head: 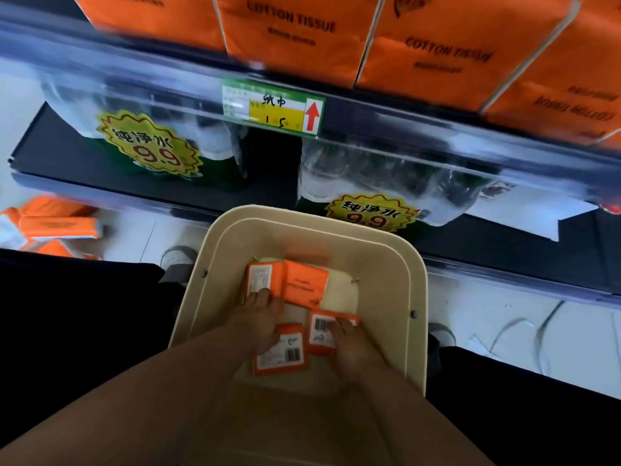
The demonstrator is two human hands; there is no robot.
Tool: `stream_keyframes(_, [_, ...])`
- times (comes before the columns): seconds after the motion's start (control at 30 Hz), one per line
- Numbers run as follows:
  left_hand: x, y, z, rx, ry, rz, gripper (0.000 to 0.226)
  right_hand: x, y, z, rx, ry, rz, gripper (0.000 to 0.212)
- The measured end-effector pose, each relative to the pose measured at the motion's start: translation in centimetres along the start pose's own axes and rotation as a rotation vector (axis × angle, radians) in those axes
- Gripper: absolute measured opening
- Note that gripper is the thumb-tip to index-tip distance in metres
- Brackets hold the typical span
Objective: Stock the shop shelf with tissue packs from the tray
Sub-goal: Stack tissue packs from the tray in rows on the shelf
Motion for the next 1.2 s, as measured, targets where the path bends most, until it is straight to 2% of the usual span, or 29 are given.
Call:
stream_keyframes(0.13, [0.9, 0.3, 0.9, -0.036, 0.095, -0.008, 0.076, 0.9, -0.5, 0.2, 0.03, 0.012, 0.029, 0.066])
stream_keyframes(0.43, [1.1, -0.4, 3.2, -0.093, 0.171, -0.082, 0.074, 0.8, -1.1, 2.0, 0.004, 0.001, 0.102, 0.081])
stream_keyframes(0.53, [1.3, 0.4, 3.8, -0.257, 0.149, -0.045, 0.076, 1.4, -1.3, 2.4, 0.024, 0.037, 0.091, 0.088])
stream_keyframes(0.63, [0.1, 0.0, 3.0, -0.262, 0.133, 0.152, 0.057, 1.8, -1.7, 2.8, 0.061, 0.069, 0.051, 0.092])
stream_keyframes(0.73, [-0.6, -0.1, 2.3, -0.253, 0.101, 0.256, 0.055, 1.6, -1.5, 2.9, 0.077, 0.059, 0.003, 0.09])
stream_keyframes(0.83, [-1.2, 0.4, 1.9, -0.284, 0.016, 0.246, 0.053, 1.8, -1.5, 3.3, 0.116, 0.03, -0.097, 0.084])
stream_keyframes(0.97, [-1.9, 1.4, 1.8, -0.292, -0.079, 0.16, 0.042, 2.3, -1.6, 3.5, 0.136, 0.142, -0.258, 0.093])
stream_keyframes(1.03, [-2.2, 1.6, 1.6, -0.273, -0.07, 0.127, 0.043, 2.6, -1.3, 2.8, 0.106, 0.182, -0.347, 0.078])
stream_keyframes(1.1, [-2.7, 1.6, 1.1, -0.24, -0.062, 0.135, 0.044, 3.1, -1.2, 2.7, 0.013, 0.008, -0.407, 0.053])
stream_keyframes(1.17, [-2.9, 1.6, 0.5, -0.2, -0.053, 0.126, 0.051, 3.2, -0.9, 2.5, -0.009, -0.149, -0.364, 0.05])
stream_keyframes(1.2, [-2.8, 1.7, 0.4, -0.187, -0.049, 0.109, 0.056, 3.2, -0.6, 2.3, -0.014, -0.164, -0.343, 0.055])
Point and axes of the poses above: each hand's wrist, its own z-axis towards the middle knuckle, its own x-axis out of the palm, y = z × x, the point moved 3 cm from there along z, towards the middle knuckle, and after that the axes turned 1 degree about -z, right-handed, at the moved point
